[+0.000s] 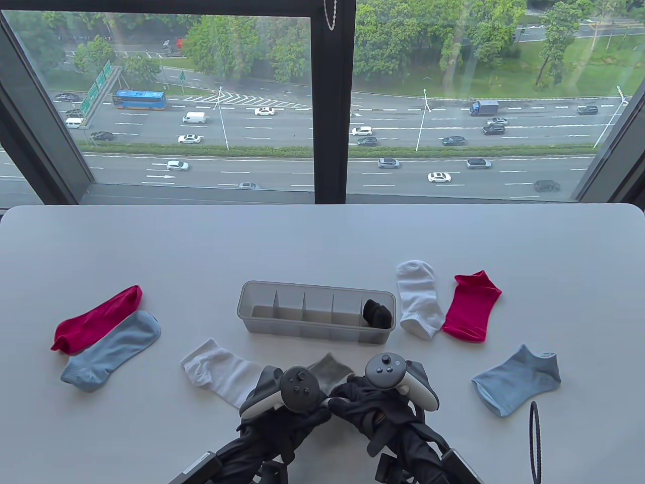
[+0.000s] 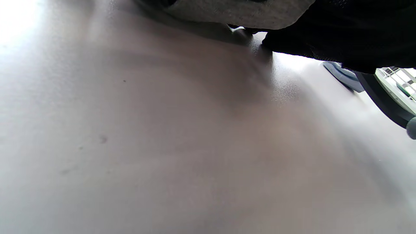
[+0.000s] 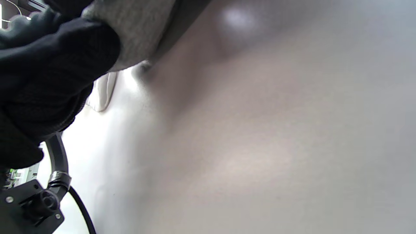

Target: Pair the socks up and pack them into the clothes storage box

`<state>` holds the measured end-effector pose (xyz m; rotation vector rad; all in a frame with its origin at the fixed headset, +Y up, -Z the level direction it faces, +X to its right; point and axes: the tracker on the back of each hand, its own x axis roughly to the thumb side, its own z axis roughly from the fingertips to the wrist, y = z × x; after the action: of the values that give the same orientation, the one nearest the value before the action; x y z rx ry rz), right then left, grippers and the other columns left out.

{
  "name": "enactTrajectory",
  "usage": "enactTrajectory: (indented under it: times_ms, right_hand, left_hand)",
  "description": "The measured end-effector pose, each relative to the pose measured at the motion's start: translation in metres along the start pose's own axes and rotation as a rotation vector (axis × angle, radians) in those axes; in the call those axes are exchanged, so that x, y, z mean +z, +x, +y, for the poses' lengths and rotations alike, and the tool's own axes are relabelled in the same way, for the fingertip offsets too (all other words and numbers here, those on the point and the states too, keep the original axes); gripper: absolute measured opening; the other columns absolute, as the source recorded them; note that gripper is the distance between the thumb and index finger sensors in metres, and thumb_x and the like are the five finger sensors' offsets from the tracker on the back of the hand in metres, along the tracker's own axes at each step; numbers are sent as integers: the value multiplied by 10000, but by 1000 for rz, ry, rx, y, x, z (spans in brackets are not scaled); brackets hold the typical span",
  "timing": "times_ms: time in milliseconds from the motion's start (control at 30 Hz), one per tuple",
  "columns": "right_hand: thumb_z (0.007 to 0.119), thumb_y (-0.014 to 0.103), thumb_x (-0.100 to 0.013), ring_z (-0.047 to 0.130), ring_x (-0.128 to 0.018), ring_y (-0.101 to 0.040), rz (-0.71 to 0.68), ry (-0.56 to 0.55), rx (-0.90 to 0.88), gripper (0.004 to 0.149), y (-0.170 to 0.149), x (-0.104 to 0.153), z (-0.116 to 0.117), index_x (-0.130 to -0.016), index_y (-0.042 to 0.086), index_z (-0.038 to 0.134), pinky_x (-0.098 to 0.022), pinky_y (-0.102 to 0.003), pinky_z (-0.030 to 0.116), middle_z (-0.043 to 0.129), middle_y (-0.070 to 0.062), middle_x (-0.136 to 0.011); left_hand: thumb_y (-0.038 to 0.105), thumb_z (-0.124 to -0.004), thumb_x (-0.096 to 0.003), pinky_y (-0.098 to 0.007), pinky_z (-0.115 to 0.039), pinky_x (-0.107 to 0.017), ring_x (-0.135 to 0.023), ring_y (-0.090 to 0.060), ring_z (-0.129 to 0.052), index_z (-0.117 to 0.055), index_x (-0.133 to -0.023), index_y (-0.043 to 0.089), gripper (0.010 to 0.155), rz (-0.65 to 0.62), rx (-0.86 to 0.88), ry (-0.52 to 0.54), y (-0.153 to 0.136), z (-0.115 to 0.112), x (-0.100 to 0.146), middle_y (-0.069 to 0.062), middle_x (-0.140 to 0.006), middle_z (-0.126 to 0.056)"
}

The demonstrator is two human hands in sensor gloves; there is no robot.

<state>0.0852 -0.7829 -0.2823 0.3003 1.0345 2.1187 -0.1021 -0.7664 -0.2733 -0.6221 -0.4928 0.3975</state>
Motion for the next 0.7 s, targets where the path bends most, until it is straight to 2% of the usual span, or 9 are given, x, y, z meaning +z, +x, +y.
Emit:
enactTrajectory:
  times_ms: [100, 167, 233, 333, 433, 467, 533, 633, 700]
  right_hand:
    - [592, 493, -535, -34, -1007, -305, 15, -52, 51, 468, 2, 1, -3, -972, 343, 519, -740, -518, 33, 145, -77, -1133]
    - [532, 509, -540, -24, -1011, -311, -2, -39, 26, 448, 2, 2, -3, -946, 321, 567, -739, -529, 37, 162, -74, -1130]
    - [496, 502, -553, -38, -1005, -307, -11, -19, -46, 458, 1, 1, -3, -918, 256, 620, -730, -525, 15, 169, -73, -1126]
    - [485, 525, -557, -41, -1003, -307, -10, -26, -40, 478, 1, 2, -4, -903, 234, 638, -728, -522, 17, 161, -81, -1128]
    - [548, 589, -521, -79, -994, -332, -27, -32, -31, 684, 3, 3, -4, -1074, 278, 292, -738, -546, 26, 67, -98, -1134]
    - [573, 572, -528, -74, -999, -330, -34, -33, -26, 635, 3, 4, -5, -1058, 338, 314, -746, -549, 37, 69, -92, -1138]
    - [580, 508, -555, -35, -1017, -323, -37, -53, -32, 475, 5, 5, -7, -991, 337, 499, -757, -552, 58, 130, -76, -1145]
    - [509, 499, -575, -20, -1021, -314, -52, -50, -37, 446, 6, 6, -8, -944, 259, 582, -758, -552, 66, 166, -65, -1137]
    - [482, 490, -583, -9, -1020, -316, -44, -49, -63, 449, 6, 6, -7, -911, 214, 615, -755, -555, 68, 198, -73, -1131]
  left_hand:
    - [333, -477, -591, -764, -171, -702, -1058, -544, -175, -504, -941, 4, 481, -2, 0, -21, 1, -1, -1, -281, -1128, -275]
    - [376, -585, -578, -757, -136, -703, -1046, -544, -93, -461, -940, 34, 513, 18, -35, 0, 4, -1, 0, -279, -1130, -178]
    - [383, -628, -571, -757, -111, -704, -1034, -544, -16, -299, -1033, 101, 633, 10, -64, 14, 5, 0, 1, -272, -1131, -67]
    - [316, -640, -578, -762, -205, -722, -1081, -536, -214, -575, -983, 81, 472, -17, -51, 102, 7, 5, 4, -262, -1163, -323]
    - [325, -583, -579, -764, -215, -723, -1082, -539, -238, -605, -922, 31, 453, -14, -42, 77, 4, 7, 4, -260, -1153, -372]
    - [331, -557, -583, -765, -213, -719, -1077, -545, -231, -591, -911, 15, 457, -16, -32, 66, 3, 6, 4, -268, -1147, -362]
    - [356, -545, -579, -766, -196, -715, -1068, -554, -206, -573, -905, 10, 476, -6, -38, 54, 2, 4, 3, -280, -1143, -326]
    - [409, -625, -553, -764, -180, -716, -1057, -567, -158, -515, -924, 22, 547, 2, -69, 64, 7, 4, 3, -294, -1141, -250]
    - [392, -644, -556, -765, -182, -719, -1056, -571, -135, -399, -1021, 32, 637, -15, -78, 96, 9, 6, 5, -300, -1148, -203]
